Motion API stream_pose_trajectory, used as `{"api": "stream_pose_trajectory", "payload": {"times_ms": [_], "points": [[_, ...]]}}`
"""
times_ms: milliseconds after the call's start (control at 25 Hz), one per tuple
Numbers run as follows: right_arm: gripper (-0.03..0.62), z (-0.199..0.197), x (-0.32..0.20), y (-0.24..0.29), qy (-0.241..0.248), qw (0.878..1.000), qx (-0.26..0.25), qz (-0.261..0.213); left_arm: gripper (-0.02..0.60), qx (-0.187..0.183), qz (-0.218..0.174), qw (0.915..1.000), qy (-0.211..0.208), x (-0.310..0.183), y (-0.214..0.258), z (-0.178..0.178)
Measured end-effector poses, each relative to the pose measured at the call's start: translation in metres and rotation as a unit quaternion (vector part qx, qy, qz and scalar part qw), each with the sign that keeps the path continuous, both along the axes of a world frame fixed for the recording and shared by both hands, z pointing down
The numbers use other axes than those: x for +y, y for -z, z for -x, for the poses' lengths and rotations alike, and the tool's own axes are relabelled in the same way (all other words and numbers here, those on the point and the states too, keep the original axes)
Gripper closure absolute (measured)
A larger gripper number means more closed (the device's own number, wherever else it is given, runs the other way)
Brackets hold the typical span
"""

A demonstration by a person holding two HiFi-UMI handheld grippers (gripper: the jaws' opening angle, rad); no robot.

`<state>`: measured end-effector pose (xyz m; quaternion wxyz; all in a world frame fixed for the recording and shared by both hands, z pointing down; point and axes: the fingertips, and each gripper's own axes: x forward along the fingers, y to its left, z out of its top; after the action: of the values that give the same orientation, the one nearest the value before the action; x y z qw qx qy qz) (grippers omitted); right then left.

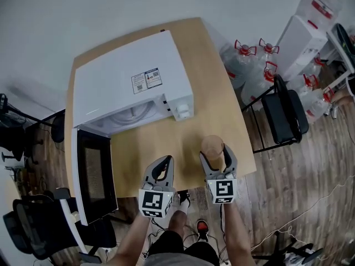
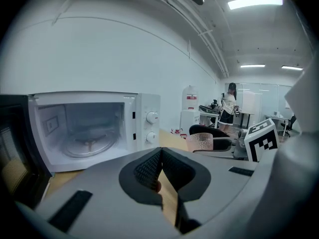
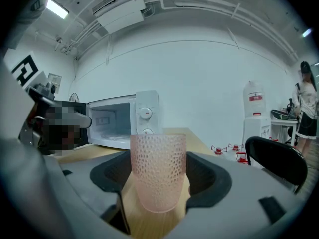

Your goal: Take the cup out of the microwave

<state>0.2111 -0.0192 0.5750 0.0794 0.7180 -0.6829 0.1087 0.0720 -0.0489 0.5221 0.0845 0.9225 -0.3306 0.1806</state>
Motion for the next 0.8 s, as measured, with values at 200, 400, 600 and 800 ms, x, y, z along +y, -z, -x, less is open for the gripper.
{"api": "stream_pose_trajectory", "payload": {"times_ms": [200,400,600,800], "points": [[0.243,-0.006,0.005,-0.014,-0.01,1.0,-0.006,0.005,0.56,-0.007,0.007,0.9999,-0.009,0.004,-0.011,-0.004],[0.243,-0.007,0.012,-0.022,-0.015,1.0,-0.009,0.005,0.56,-0.013,0.012,0.9997,-0.016,0.008,-0.02,-0.006],[0.243,-0.005,0.023,-0.03,-0.022,1.0,-0.011,0.01,0.56,-0.017,0.015,0.9995,-0.021,0.016,-0.023,-0.007],[0.243,-0.003,0.034,-0.033,-0.032,0.999,-0.017,0.003,0.56,-0.017,0.016,0.9995,-0.022,0.022,-0.024,-0.005]]}}
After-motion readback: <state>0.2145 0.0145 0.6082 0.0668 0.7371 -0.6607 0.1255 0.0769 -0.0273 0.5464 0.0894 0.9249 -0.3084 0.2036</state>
